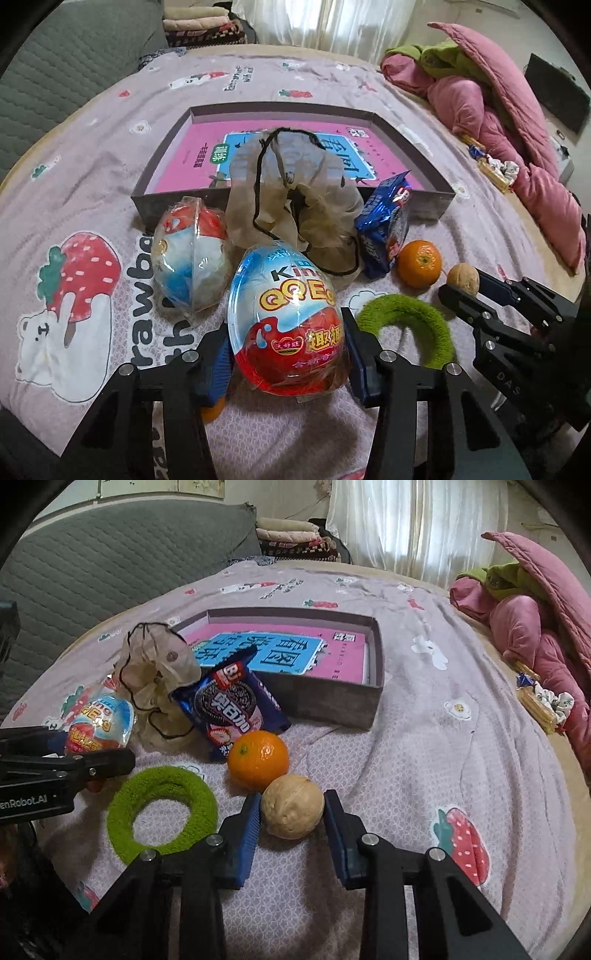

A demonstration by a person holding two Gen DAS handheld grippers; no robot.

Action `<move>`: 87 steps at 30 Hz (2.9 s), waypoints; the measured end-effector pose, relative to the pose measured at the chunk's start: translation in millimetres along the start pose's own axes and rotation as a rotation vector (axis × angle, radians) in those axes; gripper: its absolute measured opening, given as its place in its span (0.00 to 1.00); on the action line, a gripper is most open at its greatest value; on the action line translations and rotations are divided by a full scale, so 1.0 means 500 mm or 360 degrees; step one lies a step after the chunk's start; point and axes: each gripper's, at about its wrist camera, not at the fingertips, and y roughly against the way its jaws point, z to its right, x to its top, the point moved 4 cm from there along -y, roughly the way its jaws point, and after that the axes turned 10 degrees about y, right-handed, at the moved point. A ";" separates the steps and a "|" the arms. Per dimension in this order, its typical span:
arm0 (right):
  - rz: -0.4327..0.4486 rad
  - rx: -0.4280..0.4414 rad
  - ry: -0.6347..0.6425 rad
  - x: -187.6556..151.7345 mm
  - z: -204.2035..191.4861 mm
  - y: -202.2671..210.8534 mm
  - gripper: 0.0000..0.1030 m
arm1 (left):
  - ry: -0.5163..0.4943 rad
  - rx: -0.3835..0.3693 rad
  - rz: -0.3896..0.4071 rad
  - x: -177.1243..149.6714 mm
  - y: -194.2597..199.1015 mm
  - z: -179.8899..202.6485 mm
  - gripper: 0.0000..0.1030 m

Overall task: Organize objects
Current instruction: 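Grasp the red Kinder Joy egg with the left tool while the right tool grasps the walnut, then lift the egg with the left tool while the right tool carries the walnut over the tray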

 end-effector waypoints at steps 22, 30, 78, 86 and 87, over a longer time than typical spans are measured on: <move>0.0193 0.0012 0.0011 0.061 -0.075 0.116 0.33 | -0.0054 -0.0020 0.0176 -0.002 0.109 -0.004 0.51; 0.0266 -0.0011 -0.0022 0.104 -0.068 0.151 0.33 | -0.0079 -0.0015 0.0241 0.016 0.139 0.003 0.51; 0.0321 -0.0034 0.0029 0.237 -0.032 0.075 0.33 | -0.0082 -0.0011 0.0294 0.174 0.075 0.012 0.51; 0.0313 -0.0047 0.0038 0.262 -0.008 0.044 0.34 | -0.0071 0.0015 0.0289 0.208 0.039 0.006 0.51; 0.0314 -0.0046 0.0036 0.265 -0.006 0.040 0.34 | -0.0069 0.0017 0.0290 0.213 0.036 0.005 0.51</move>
